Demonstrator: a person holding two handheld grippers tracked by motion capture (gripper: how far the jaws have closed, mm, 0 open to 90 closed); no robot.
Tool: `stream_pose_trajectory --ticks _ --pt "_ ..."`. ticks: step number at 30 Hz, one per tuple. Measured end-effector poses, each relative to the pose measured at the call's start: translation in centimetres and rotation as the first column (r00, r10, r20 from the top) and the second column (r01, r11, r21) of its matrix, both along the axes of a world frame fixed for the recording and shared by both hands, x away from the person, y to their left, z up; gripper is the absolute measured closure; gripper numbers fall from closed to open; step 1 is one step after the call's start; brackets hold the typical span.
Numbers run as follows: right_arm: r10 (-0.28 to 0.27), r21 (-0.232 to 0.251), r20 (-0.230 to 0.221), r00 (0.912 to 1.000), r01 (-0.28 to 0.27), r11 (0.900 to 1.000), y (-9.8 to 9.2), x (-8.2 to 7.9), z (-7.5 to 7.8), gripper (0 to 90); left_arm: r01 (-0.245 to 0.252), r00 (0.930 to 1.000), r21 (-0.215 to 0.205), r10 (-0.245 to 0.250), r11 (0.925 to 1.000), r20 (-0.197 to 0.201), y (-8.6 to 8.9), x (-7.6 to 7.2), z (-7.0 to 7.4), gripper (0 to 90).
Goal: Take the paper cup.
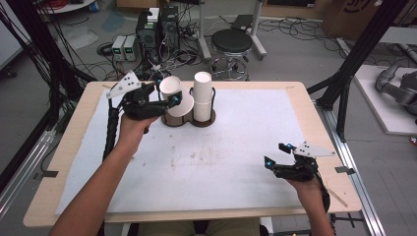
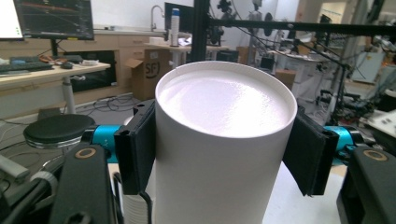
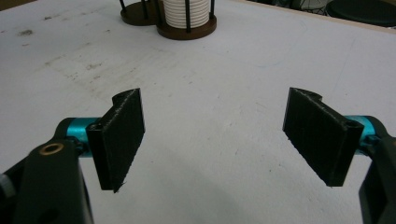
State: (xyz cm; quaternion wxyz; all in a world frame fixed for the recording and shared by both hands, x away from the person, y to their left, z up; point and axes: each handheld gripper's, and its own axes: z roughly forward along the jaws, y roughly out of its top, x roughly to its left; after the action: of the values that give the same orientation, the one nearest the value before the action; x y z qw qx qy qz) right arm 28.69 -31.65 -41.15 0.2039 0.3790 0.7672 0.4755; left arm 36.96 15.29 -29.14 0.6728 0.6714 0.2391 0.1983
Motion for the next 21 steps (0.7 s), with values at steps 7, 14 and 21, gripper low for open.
stream_pose_trajectory --ticks 7,14,21 --pt "0.016 0.000 0.000 0.9999 -0.016 1.000 0.5 0.1 0.0 21.1 0.049 0.9988 0.035 -0.049 0.9982 0.003 -0.3 -2.1 -1.7 33.5" --pt "0.038 0.002 0.004 0.9993 -0.038 0.999 1.0 0.5 0.1 21.1 0.070 0.9966 0.022 -0.069 0.9973 -0.046 -0.3 -2.5 -4.4 33.6" --pt "0.088 0.001 -0.005 0.9961 -0.088 0.996 1.7 0.7 0.0 21.1 0.095 0.9942 0.012 -0.094 0.9954 -0.053 -0.8 -3.0 -5.2 33.6"
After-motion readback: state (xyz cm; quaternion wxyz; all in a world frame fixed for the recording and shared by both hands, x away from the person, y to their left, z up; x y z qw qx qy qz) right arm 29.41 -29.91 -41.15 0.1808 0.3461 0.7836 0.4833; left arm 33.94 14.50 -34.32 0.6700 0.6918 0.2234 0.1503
